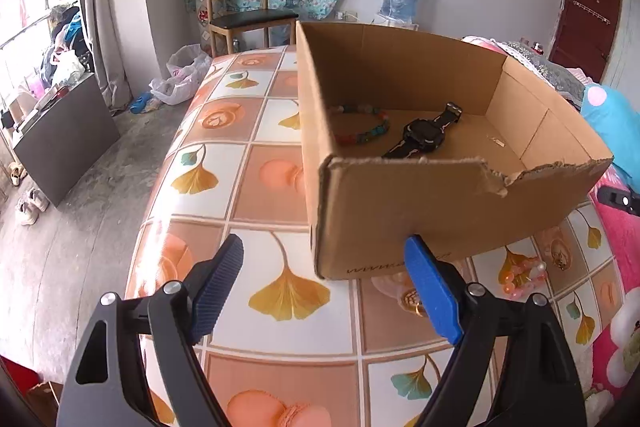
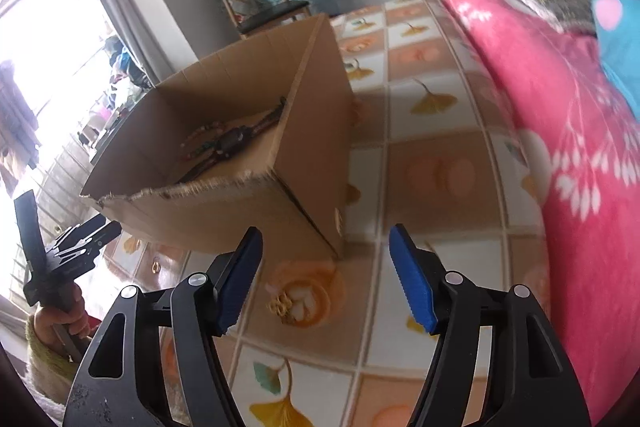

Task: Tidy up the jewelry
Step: 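Withdraw both grippers from the box toward the gold ring on the table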

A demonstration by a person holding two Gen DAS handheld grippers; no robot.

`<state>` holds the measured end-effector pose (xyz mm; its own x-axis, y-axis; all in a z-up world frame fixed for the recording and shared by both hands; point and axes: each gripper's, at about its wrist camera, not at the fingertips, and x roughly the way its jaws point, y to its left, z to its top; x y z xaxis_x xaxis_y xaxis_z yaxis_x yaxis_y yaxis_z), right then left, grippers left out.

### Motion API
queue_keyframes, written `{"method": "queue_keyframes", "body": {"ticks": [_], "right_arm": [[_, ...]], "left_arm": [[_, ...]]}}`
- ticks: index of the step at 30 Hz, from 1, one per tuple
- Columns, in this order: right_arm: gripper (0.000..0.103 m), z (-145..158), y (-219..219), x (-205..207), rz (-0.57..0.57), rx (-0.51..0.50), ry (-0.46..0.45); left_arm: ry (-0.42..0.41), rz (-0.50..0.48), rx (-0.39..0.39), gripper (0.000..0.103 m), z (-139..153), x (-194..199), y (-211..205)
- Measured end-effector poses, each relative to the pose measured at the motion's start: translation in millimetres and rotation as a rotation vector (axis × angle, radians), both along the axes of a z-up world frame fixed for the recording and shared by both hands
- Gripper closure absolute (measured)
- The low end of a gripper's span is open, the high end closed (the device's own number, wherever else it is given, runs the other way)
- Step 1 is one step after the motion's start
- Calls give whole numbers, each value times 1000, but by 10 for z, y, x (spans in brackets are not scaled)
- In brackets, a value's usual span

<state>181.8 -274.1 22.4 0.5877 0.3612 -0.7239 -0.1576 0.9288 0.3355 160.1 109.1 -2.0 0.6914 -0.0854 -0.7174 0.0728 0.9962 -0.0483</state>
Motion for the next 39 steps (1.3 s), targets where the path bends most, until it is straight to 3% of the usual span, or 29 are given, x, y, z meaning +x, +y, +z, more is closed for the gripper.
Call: {"method": "queue_keyframes", "body": {"ticks": [7, 14, 22, 39], "right_arm": [[30, -212, -21, -293, -7, -92, 107], [23, -408, 179, -488, 55, -235, 125], [11, -521, 366, -534, 87, -381, 72], [8, -558, 342, -494, 103, -351, 74]], "left_arm": [[72, -70, -16, 21, -125, -241, -102], [167, -83, -49, 18, -382, -407, -215], [146, -79, 71, 5, -466, -423, -505], [171, -73, 79, 4, -494, -425, -523]]}}
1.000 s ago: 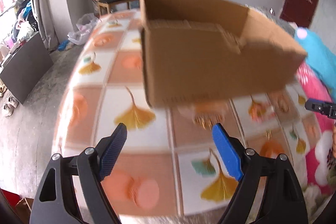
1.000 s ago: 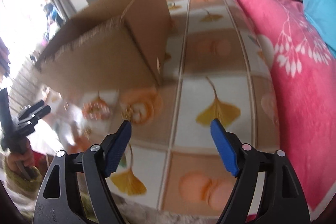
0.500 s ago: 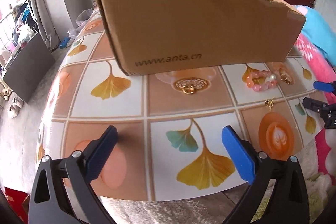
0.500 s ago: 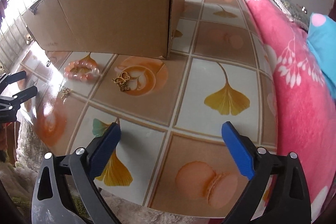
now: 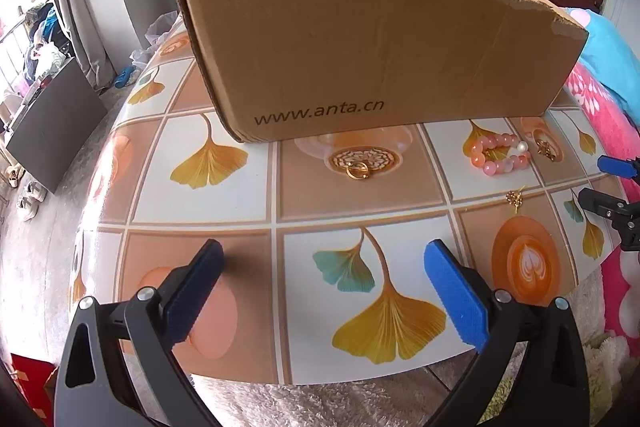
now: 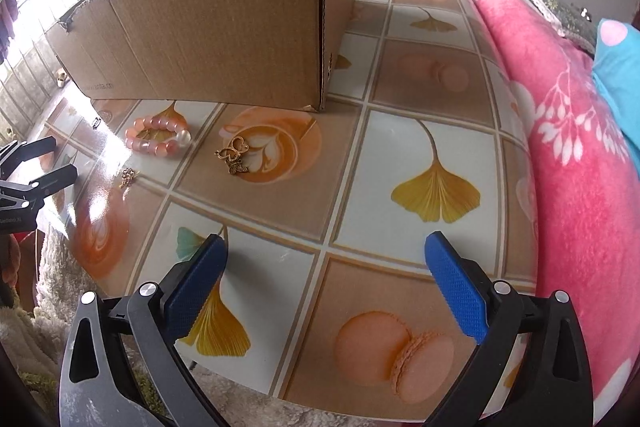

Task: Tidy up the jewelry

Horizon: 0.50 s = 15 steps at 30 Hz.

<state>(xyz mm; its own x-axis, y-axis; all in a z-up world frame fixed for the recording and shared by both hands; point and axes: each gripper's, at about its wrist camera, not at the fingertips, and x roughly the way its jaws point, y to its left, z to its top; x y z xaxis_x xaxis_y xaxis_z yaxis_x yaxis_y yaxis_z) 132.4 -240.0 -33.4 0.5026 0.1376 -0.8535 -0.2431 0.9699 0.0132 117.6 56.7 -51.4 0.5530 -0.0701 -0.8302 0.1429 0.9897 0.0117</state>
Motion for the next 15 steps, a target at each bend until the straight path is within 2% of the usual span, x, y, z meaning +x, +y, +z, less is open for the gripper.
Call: {"method": "queue_keyframes", "body": {"ticks": [8, 13, 15], "right_arm": [[8, 1, 2, 3, 12, 3, -18], [8, 50, 22, -4, -1, -47, -40], [8, 146, 49, -26, 3, -21, -79]], "left_arm": [[10, -4, 1, 4, 5, 18, -4], [6, 3, -1, 4, 4, 19, -7], [10, -4, -2, 4, 7, 28, -3]]}}
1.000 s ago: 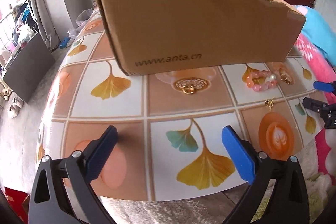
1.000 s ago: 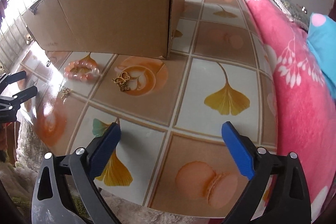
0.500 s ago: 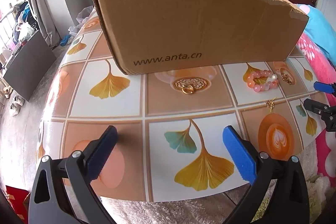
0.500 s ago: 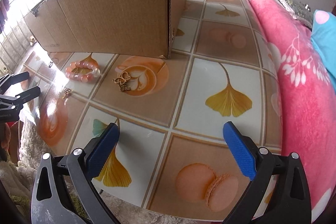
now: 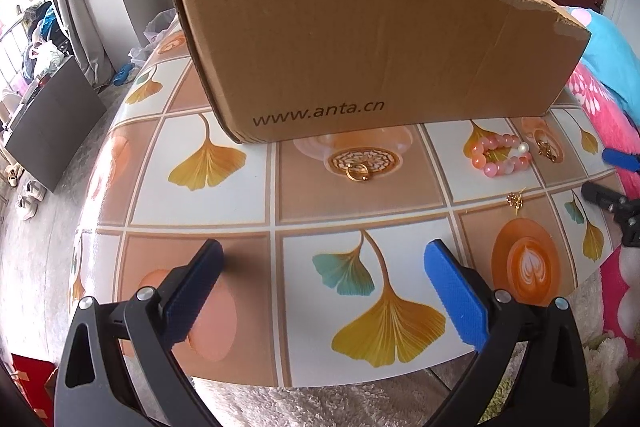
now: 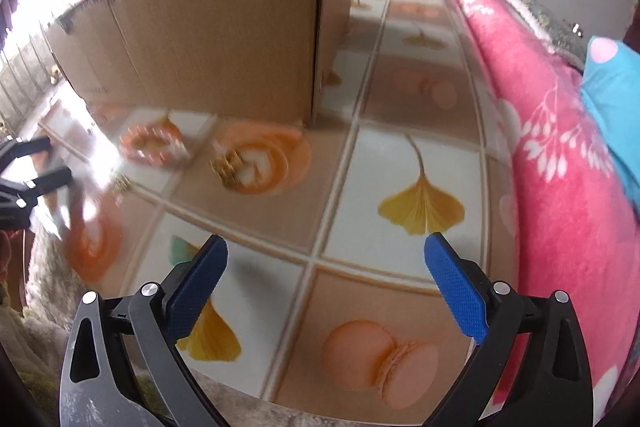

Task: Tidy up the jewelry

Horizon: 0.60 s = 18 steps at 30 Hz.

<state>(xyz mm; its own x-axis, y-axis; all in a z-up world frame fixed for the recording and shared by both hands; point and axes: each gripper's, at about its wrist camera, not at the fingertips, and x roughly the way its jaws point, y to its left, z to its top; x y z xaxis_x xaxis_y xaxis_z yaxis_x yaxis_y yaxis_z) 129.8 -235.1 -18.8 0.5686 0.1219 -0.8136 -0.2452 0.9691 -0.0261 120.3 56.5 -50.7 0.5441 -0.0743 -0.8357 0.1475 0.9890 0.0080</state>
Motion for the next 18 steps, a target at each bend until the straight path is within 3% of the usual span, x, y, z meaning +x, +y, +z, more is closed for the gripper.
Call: {"method": "queue_keyframes", "body": {"ticks": [6, 10, 14, 18], "right_arm": [[14, 303, 188, -62, 131, 187, -89], [36, 286, 448, 37, 223, 263, -51], [57, 220, 729, 131, 308, 276, -2], [69, 197, 1005, 203, 394, 240, 14]], "left_arm": [[-9, -16, -5, 4, -6, 30, -10], [-12, -17, -6, 4, -9, 44, -6], [-21, -23, -7, 4, -19, 44, 12], [-29, -37, -9, 4, -26, 33, 20]]}}
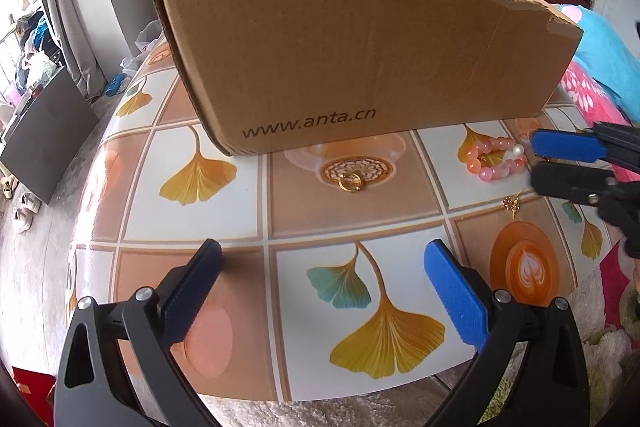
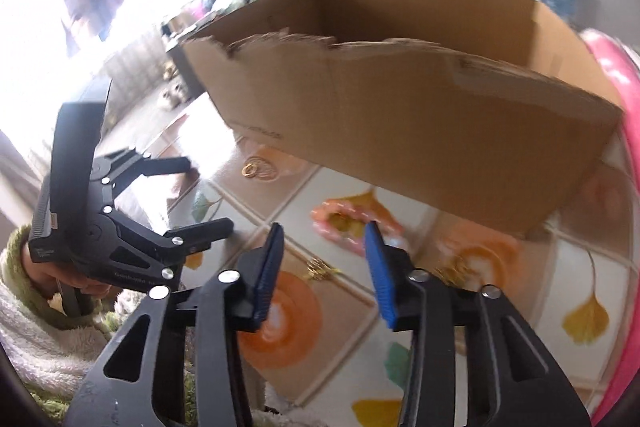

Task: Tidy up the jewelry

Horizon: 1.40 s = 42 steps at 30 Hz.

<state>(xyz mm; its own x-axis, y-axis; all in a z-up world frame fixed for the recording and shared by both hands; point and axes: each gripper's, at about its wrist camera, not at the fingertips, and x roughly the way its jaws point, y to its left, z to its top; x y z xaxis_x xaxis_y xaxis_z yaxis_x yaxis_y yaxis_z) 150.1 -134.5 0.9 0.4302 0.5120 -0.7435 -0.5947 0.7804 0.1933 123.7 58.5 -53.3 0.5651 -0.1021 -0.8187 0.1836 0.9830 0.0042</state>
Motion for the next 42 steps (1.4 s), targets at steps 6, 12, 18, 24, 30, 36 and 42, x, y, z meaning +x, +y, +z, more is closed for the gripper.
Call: {"method": "queue_keyframes", "body": {"ticks": [6, 12, 18, 24, 30, 36, 42], "right_arm": [[81, -67, 284, 30, 56, -86, -31], [94, -163, 434, 7, 99, -213, -88], [96, -195, 536, -55, 123, -270, -149], [96, 9, 292, 102, -2, -178, -159], [96, -115, 215, 298, -76, -198, -131], [72, -82, 157, 238, -93, -118, -109], [70, 37, -29, 163, -107, 56, -53]], "left_arm": [[-10, -20, -2, 4, -4, 14, 15], [-17, -34, -4, 4, -12, 30, 35], [-26, -42, -6, 4, -15, 21, 39], [-28, -44, -5, 4, -10, 13, 33], [-39, -46, -7, 4, -13, 0, 30], [-59, -28, -22, 6, 10, -20, 75], [-116, -32, -87, 25, 145, 4, 112]]}}
